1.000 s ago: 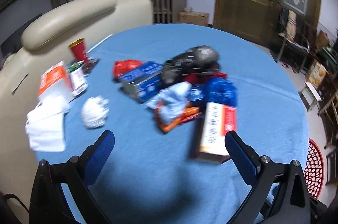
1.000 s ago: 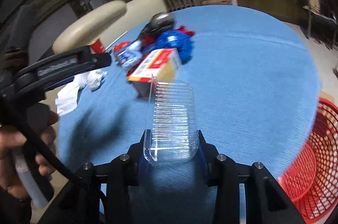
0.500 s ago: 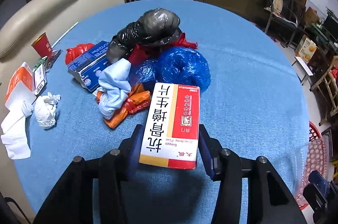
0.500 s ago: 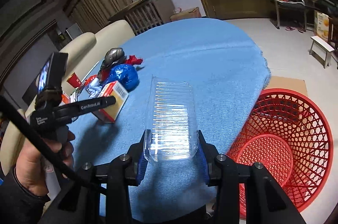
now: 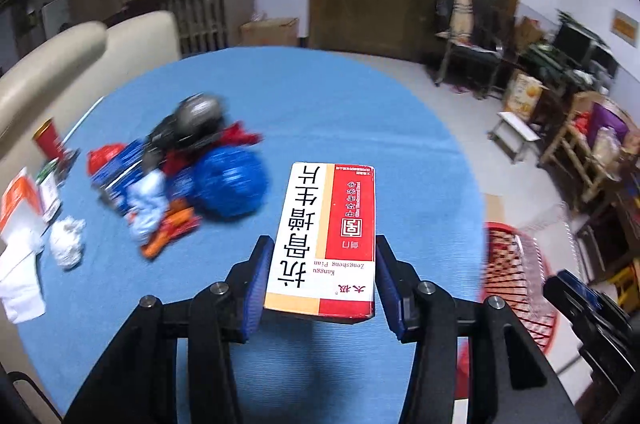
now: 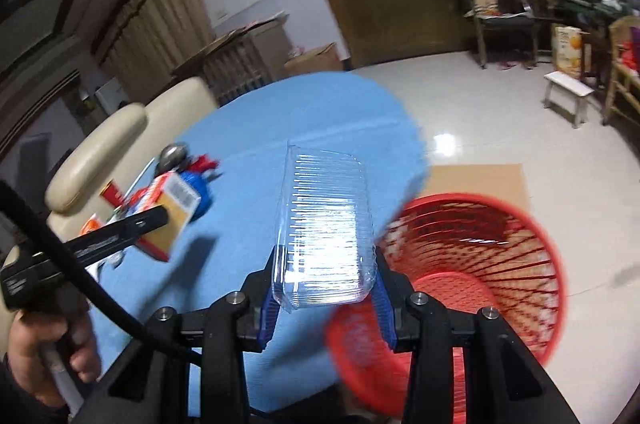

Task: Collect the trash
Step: 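Carry both items over the red basket and open both tools to drop them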

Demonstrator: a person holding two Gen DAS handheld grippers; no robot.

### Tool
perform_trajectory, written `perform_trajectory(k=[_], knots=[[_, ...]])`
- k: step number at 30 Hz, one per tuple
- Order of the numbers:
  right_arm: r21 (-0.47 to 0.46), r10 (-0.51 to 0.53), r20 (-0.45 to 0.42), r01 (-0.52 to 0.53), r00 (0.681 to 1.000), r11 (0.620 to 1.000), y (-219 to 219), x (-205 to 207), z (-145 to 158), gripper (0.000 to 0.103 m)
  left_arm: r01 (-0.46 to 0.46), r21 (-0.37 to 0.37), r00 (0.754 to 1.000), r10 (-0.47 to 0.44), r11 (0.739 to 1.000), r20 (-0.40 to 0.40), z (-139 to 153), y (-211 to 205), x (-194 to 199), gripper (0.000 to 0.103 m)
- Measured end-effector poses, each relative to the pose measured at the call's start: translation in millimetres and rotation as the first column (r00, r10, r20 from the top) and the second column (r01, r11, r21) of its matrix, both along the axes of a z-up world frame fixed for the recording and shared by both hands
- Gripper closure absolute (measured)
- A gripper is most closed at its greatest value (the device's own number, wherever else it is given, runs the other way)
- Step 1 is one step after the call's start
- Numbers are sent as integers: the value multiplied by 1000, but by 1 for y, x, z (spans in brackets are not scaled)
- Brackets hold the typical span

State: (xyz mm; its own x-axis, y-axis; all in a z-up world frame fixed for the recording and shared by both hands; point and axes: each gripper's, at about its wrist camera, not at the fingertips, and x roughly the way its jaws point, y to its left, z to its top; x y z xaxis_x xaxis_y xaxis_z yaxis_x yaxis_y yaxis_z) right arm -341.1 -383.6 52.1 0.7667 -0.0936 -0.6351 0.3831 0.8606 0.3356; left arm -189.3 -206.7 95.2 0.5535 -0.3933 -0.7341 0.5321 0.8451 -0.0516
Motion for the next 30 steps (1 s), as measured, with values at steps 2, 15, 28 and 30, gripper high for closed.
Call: perform_trajectory(k=[2,15,28,30], knots=[[-9,-46,-8,46,999,999,-16,-12,0,60,44,-15,999,-44,999,-3,4,-14,-9,52],[-10,-180,-88,180,980,984,-69,-48,-24,60,245,4,969,-245,969,7,4,-90,-58,52],[19,-215,-115,218,970,976,-83,-62,-38,25,311,44,951,-310,950,-20,-9,-126,-76,52],[25,-243,-93,246,966,969,-91,-70,-33,25,320,49,948,-319,946,-26,-10,-130,-79,52]])
